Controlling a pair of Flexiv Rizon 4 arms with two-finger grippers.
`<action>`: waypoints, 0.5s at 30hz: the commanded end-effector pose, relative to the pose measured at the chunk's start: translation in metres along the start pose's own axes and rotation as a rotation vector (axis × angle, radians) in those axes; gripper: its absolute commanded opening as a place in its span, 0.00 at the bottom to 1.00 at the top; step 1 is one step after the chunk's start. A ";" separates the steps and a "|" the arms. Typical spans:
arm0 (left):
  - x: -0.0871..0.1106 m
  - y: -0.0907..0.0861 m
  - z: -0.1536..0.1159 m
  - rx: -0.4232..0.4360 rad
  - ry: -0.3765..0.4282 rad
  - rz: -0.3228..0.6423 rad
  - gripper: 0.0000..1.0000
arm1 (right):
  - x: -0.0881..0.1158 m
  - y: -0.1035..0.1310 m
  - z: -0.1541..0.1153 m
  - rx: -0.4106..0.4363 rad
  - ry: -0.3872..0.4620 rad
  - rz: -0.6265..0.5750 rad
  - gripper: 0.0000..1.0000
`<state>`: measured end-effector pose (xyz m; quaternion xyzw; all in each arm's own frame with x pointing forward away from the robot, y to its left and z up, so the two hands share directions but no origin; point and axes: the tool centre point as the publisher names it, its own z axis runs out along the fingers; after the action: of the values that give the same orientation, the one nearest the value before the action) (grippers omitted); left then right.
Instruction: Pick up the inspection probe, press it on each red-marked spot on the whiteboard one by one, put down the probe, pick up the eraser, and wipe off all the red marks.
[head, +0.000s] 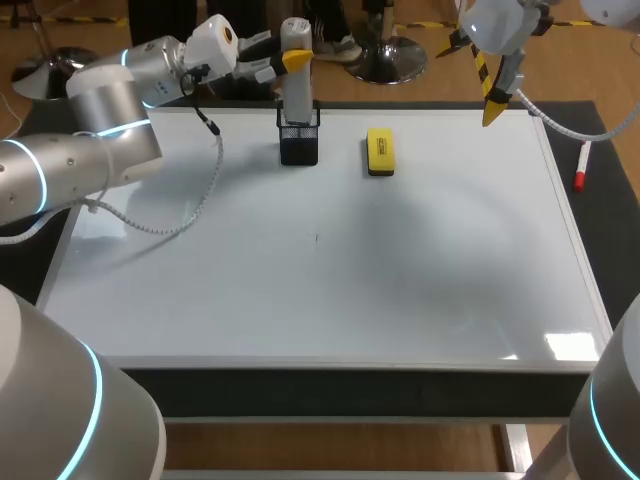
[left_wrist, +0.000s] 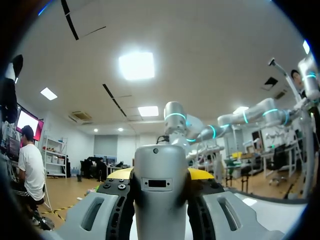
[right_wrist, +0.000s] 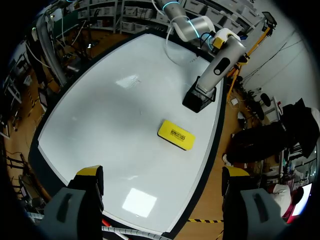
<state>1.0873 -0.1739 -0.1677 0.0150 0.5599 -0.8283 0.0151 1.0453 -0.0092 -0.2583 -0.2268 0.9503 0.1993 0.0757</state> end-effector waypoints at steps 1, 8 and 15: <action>-0.004 0.004 -0.001 0.009 0.010 0.003 0.00 | 0.000 0.000 -0.001 0.003 0.004 -0.001 1.00; -0.007 0.009 -0.003 0.021 0.011 -0.003 0.00 | 0.000 0.000 -0.001 0.003 0.004 -0.001 1.00; -0.008 0.014 -0.003 0.021 0.023 -0.005 0.00 | 0.000 0.000 -0.001 0.003 0.004 -0.001 1.00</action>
<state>1.0903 -0.1755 -0.1790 0.0187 0.5545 -0.8319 0.0107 1.0453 -0.0091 -0.2584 -0.2268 0.9503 0.1993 0.0757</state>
